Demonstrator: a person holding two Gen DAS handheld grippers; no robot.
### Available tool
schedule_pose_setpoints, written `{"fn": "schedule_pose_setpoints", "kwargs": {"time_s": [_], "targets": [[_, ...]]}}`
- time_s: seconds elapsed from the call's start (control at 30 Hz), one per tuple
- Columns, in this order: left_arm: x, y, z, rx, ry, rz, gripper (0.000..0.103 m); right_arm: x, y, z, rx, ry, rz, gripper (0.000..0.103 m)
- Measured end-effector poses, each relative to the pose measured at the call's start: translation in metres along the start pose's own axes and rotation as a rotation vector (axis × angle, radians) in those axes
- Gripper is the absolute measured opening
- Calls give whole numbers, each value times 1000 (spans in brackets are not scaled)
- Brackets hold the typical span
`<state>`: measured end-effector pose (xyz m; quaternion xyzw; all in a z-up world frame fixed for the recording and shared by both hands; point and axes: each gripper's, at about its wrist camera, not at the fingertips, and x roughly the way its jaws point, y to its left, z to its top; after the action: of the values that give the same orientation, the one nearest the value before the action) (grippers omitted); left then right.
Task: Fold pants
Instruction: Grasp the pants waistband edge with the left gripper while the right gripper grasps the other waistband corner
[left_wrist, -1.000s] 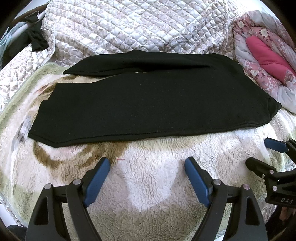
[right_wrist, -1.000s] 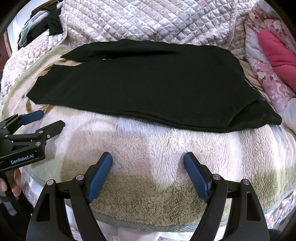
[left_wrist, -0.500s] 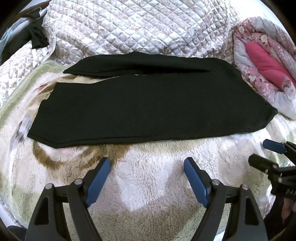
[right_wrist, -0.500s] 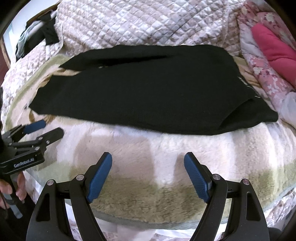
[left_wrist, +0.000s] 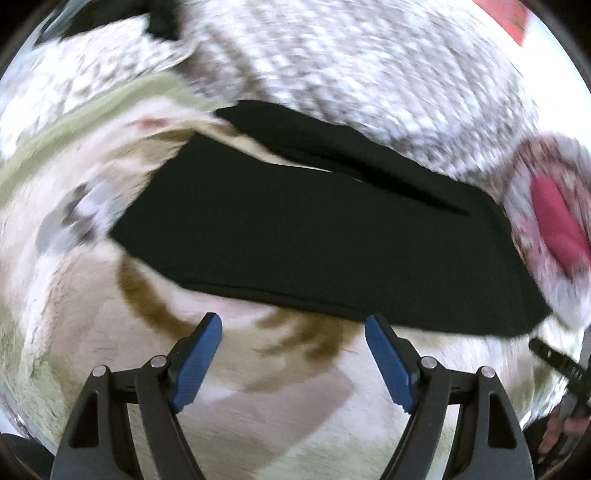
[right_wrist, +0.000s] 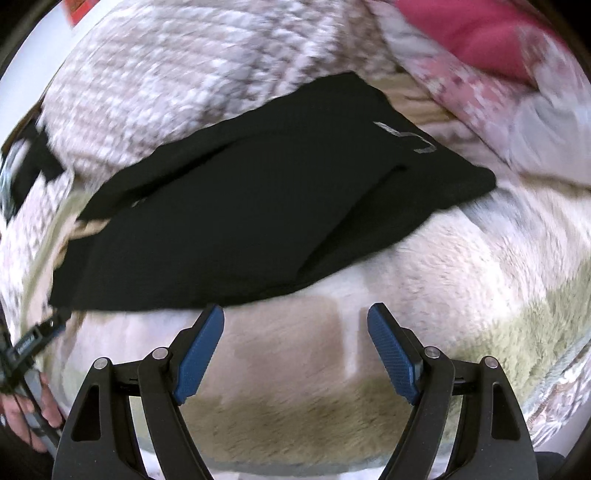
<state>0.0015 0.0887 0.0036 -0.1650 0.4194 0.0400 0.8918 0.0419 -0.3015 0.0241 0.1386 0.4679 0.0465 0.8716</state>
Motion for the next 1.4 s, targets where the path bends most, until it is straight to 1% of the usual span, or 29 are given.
{"fn": "schedule_pose_setpoints", "kwargs": {"time_s": [0.07,0.13,0.3,0.37,0.47,0.5,0.53,0.57,0.6,0.63,0.67,0.7,0.73,0.77,0.83,0.9,0.97,1.13,1.27,1.4], "targets": [[2,14,3,-50,-4,-12,80,3,-12,5,55,-6,38,80],[5,21,7,-80,-7,-28,80,4,-16,11,74,-23,58,80],[19,28,16,-102,-14,-35,80,11,-20,29,95,-68,80,80],[24,30,19,-101,-21,-34,78,12,-24,38,112,-92,90,78],[29,29,23,-87,-37,-27,78,14,-32,50,135,-122,98,71],[30,29,25,-82,-42,-18,76,16,-35,53,148,-124,94,66],[31,29,26,-76,-48,-6,71,17,-38,56,157,-124,91,60],[32,29,28,-75,-52,6,64,18,-40,57,165,-126,89,58],[33,30,30,-78,-54,16,60,20,-42,59,171,-129,87,51],[34,32,32,-85,-55,23,49,21,-45,61,178,-128,79,45],[35,35,34,-93,-54,33,39,22,-47,62,182,-128,75,41],[36,37,36,-101,-53,44,34,23,-49,63,188,-128,68,29],[37,41,38,-111,-52,54,23,24,-52,64,194,-126,57,17],[38,43,39,-116,-50,63,14,25,-56,65,203,-123,49,14],[39,47,43,-124,-42,76,5,25,-63,66,233,-113,68,9],[37,48,45,-121,-32,76,4,18,-62,66,226,-121,71,6],[30,45,47,-93,-36,89,3,8,-60,67,217,-133,82,5],[-9,44,52,-71,-82,71,3,-25,-56,63,211,-150,114,5],[-40,46,42,-72,-95,56,3,-46,-61,43,232,-134,127,5],[-56,50,22,-75,-70,46,3,-58,-69,12,263,-89,113,5]]}}
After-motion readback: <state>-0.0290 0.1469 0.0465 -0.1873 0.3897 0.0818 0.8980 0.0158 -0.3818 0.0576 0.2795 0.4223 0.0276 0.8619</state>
